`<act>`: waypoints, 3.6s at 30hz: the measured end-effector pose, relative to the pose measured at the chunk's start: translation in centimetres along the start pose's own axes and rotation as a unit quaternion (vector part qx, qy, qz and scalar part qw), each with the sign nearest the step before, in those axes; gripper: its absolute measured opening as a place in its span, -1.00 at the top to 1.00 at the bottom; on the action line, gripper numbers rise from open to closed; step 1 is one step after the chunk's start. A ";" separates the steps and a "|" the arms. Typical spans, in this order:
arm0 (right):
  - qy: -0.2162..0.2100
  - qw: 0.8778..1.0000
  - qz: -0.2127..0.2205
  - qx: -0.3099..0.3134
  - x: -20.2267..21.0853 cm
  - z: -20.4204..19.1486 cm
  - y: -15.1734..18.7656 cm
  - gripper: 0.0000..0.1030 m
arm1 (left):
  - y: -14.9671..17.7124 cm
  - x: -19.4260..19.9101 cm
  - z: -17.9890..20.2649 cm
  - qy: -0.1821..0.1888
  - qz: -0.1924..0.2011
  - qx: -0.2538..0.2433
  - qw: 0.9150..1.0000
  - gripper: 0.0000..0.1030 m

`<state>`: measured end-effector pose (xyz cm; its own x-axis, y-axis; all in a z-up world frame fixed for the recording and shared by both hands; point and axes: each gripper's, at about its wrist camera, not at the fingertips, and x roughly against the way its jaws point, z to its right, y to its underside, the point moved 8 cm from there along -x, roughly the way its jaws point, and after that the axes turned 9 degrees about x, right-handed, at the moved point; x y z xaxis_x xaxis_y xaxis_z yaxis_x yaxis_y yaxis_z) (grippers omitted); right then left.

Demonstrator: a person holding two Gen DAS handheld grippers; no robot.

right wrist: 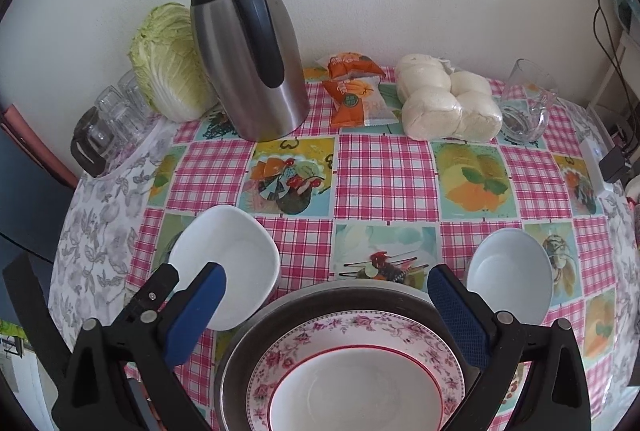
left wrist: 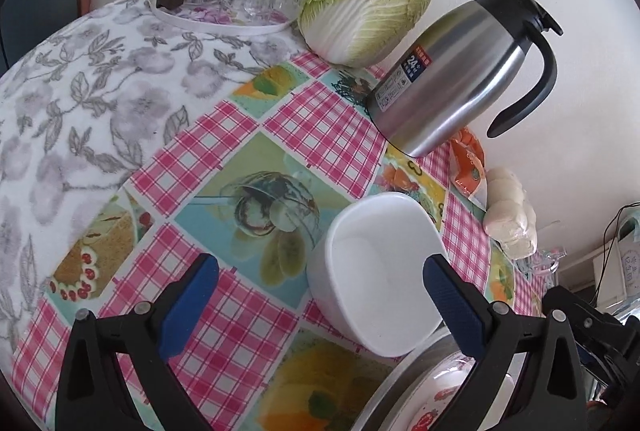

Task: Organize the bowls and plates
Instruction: 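Move both grippers to the rim of the white square bowl, then close both grippers on the square bowl rim and lift it, then carry the white square bowl with both grippers over the stack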

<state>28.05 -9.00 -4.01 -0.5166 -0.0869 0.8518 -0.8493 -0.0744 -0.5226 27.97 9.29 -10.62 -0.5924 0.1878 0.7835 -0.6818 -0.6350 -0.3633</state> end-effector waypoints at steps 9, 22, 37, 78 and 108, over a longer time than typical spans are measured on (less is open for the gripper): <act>-0.012 0.999 -0.040 -0.002 -3.6 -2.0 0.2 -0.24 | -0.2 -2.3 -0.7 -0.004 -0.023 0.008 1.000 -0.23; -0.025 0.995 -0.096 -0.021 -7.7 -3.5 1.3 0.72 | 0.6 -4.0 -0.9 -0.006 -0.050 0.003 0.999 0.26; 0.014 0.993 -0.116 0.026 -9.0 -4.6 1.0 0.85 | 1.6 -5.3 -0.1 0.001 -0.063 -0.007 0.998 0.45; -0.045 0.995 -0.081 0.043 -5.1 -7.1 0.6 0.81 | -0.4 0.1 0.1 0.013 -0.016 -0.004 1.000 0.50; -0.104 0.993 0.064 0.004 11.9 0.4 1.8 0.79 | 3.9 14.2 11.3 0.031 0.107 -0.153 0.982 0.50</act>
<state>20.39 -10.53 5.16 -0.5866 -0.2988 0.7527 -0.7765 -0.0566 -0.6276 21.72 1.03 4.77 -0.7543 0.1264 0.6443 -0.6307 -0.4124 -0.6574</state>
